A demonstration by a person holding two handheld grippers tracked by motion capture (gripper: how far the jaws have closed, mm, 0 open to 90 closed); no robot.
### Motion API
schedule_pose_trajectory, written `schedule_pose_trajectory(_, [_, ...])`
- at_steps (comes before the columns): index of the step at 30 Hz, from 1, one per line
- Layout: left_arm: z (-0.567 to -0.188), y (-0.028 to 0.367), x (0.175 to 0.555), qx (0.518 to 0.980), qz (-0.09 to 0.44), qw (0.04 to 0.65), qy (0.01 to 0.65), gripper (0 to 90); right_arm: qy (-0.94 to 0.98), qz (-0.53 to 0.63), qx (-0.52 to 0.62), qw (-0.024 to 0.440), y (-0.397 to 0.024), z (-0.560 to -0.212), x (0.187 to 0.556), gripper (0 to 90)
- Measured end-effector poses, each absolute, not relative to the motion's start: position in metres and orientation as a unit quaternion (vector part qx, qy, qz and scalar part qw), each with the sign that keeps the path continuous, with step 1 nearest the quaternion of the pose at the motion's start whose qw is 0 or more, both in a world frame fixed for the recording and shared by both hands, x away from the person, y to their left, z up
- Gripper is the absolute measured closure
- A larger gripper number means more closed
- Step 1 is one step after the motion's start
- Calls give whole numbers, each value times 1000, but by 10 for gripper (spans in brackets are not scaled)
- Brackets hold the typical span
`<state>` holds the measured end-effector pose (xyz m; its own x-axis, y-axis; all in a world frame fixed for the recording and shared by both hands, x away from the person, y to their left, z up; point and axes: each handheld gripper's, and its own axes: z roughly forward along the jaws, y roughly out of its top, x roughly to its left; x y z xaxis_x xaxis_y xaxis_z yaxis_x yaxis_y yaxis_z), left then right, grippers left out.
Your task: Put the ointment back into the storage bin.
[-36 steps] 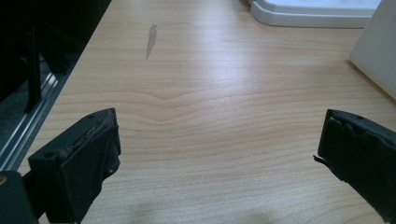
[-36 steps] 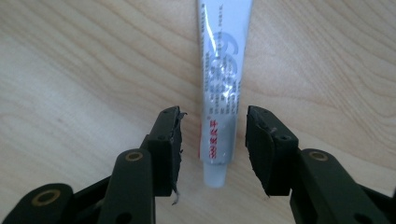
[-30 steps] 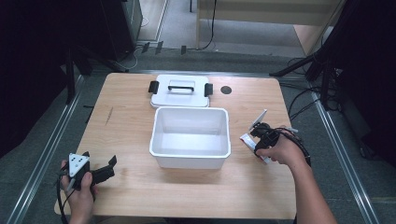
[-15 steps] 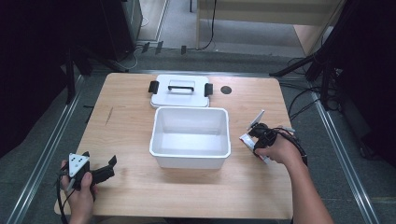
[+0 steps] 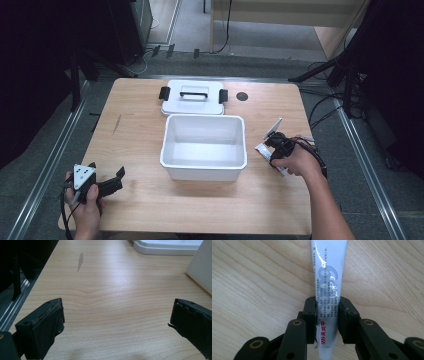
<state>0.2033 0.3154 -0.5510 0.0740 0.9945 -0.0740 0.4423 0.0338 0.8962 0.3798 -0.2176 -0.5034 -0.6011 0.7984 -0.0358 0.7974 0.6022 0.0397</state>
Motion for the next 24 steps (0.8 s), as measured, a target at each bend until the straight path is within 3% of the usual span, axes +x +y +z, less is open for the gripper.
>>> schedule_pose_trajectory(9, [-551, 315, 203, 608, 337, 409, 591, 1, 886, 10, 463, 6, -220, -496, 382, 720])
schedule_pose_trajectory(24, [-551, 315, 203, 609, 338, 407, 591, 2, 883, 26, 468, 8, -219, -446, 383, 722])
